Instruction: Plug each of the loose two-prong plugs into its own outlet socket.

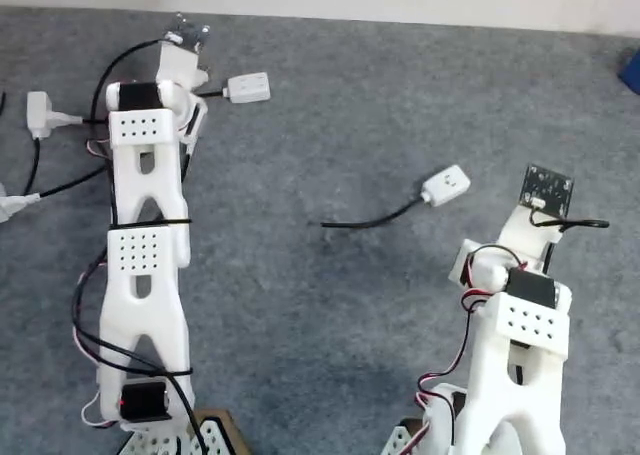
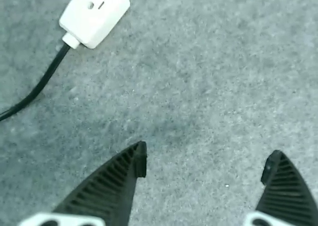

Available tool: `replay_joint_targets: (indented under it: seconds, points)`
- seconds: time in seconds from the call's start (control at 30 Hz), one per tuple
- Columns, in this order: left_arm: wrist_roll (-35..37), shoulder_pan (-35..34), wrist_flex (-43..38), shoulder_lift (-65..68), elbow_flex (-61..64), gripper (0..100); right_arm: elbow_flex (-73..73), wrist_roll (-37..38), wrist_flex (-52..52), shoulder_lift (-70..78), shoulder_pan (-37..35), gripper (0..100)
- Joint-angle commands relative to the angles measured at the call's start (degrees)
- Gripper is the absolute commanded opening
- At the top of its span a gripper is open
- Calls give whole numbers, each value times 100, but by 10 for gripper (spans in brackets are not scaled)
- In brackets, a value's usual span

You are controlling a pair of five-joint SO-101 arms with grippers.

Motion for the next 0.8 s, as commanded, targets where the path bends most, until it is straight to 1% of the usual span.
replay_joint_targets:
  seconds: [0.0, 0.07, 0.2, 0.33, 0.5, 0.6, 0.7, 0.77]
  points:
    - [114, 251, 369, -251, -189, 232, -84, -62, -110, -40, 119, 358]
    - [193, 444, 721, -330, -224, 232, -242, -62, -207, -40, 330, 358]
    - [176, 998, 1688, -567, -286, 232, -804, -62, -233, -4, 734, 358]
    - [185, 1305, 1741, -567, -215, 232, -1086, -62, -224, 13, 734, 358]
    - [211, 1763, 1767, -444, -215, 231, -1015, -62, -224, 22, 699, 358]
    - [211, 2202, 1776, -479, -48, 231, -813, -62, -233, 13, 382, 358]
    - [220, 2624, 1767, -593, 31, 229, -725, -26, -233, 13, -259, 358]
    - [369, 2809, 1758, -646, 31, 229, -620, -26, -251, 13, -716, 358]
